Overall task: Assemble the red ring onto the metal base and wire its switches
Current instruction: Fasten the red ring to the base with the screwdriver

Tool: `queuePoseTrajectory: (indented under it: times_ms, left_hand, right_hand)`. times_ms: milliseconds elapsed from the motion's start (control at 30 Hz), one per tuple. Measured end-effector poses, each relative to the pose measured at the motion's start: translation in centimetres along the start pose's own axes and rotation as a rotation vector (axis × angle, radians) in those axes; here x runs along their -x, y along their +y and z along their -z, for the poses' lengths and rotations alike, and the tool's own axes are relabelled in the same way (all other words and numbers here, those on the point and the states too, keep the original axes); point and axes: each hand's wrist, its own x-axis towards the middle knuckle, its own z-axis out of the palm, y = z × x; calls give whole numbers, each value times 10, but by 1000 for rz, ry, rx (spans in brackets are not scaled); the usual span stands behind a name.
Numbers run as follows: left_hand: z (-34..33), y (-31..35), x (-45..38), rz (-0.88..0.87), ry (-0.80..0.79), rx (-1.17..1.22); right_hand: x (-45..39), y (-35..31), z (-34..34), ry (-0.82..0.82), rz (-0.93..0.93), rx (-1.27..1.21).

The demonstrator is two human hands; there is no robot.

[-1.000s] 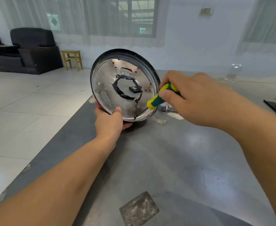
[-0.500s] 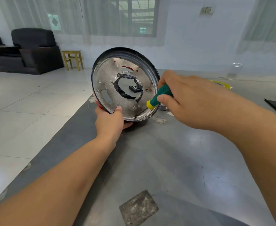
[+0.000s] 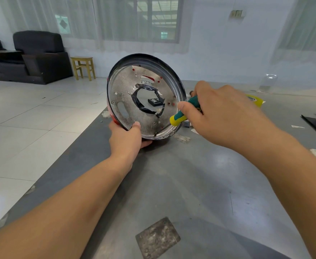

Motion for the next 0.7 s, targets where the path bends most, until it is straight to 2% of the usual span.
queuePoseTrajectory:
  times_ms: [300,500,600,700]
  left_hand:
    - [3,-2,-2,-63,13,-21]
    - [4,-2,-7,-70,34,3]
    - [3,-1,-6,-64,54,41]
    - [2,1,-5,-49,80,109]
  right_hand:
    - [0,-1,-15,24,-63,-176]
    - [-1,30,-9,368,-276,-372]
    - [16,50,-27,413,-377,-446]
    - [36,66,-57,386,-422,-531]
